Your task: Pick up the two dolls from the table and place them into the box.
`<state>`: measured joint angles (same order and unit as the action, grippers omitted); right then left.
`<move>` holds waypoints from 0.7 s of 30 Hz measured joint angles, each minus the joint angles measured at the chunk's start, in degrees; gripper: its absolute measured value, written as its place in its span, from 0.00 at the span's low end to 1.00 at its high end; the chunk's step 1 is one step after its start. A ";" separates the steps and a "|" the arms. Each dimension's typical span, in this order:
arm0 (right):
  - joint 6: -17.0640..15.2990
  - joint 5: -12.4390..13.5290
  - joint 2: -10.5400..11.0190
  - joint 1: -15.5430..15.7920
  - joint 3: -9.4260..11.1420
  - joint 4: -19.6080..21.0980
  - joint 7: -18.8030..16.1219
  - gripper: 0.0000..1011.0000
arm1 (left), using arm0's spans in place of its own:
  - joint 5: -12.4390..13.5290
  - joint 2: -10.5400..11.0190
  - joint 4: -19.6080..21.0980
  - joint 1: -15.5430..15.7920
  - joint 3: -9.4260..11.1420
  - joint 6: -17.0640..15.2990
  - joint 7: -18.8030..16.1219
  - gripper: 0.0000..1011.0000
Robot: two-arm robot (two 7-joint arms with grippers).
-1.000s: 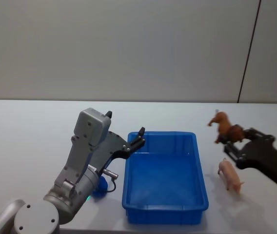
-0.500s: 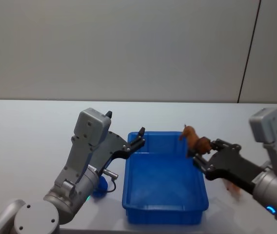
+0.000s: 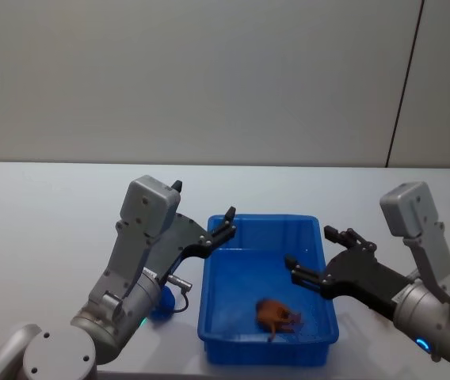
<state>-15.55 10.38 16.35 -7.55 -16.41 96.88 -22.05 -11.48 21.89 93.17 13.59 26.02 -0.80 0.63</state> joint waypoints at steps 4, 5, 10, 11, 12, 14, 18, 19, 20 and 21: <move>0.57 0.43 0.09 -0.03 0.23 -0.34 0.75 0.97 | 0.00 0.00 0.00 0.00 0.00 0.00 0.00 0.99; 0.84 0.67 0.24 -0.04 0.43 -0.51 1.04 0.99 | 0.00 0.00 0.00 0.00 0.00 0.00 0.00 0.99; 1.58 1.48 0.87 -0.04 1.22 -0.99 1.97 0.99 | 0.00 0.00 0.00 0.00 0.00 0.00 0.00 0.99; 1.68 1.59 1.01 -0.03 1.37 -1.07 2.10 0.99 | 0.00 0.00 0.00 0.00 0.00 0.00 0.00 0.99; 1.89 1.85 1.26 0.00 1.65 -1.23 2.44 0.99 | 0.00 0.00 0.00 0.00 0.00 0.00 0.00 0.99; 2.09 2.12 1.72 0.11 2.10 -1.54 2.76 0.99 | 0.00 0.00 0.00 0.00 0.00 0.00 0.00 0.99; 2.22 2.35 2.45 0.30 2.70 -2.10 3.29 0.99 | 0.00 0.00 0.00 0.00 0.00 0.00 0.00 0.99; 2.21 2.36 2.60 0.34 2.81 -2.22 3.37 0.99 | 0.00 0.00 0.00 0.00 0.00 0.00 0.00 0.99; 2.21 2.37 2.92 0.44 3.06 -2.51 3.56 0.99 | 0.00 0.00 0.00 0.00 0.00 0.00 0.00 0.99; 2.20 2.37 3.04 0.49 3.17 -2.64 3.61 0.99 | 0.00 0.00 0.00 0.00 0.00 0.00 0.00 0.99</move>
<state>-13.35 12.74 19.40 -7.07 -13.24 94.24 -18.44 -11.48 21.89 93.18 13.59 26.02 -0.80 0.62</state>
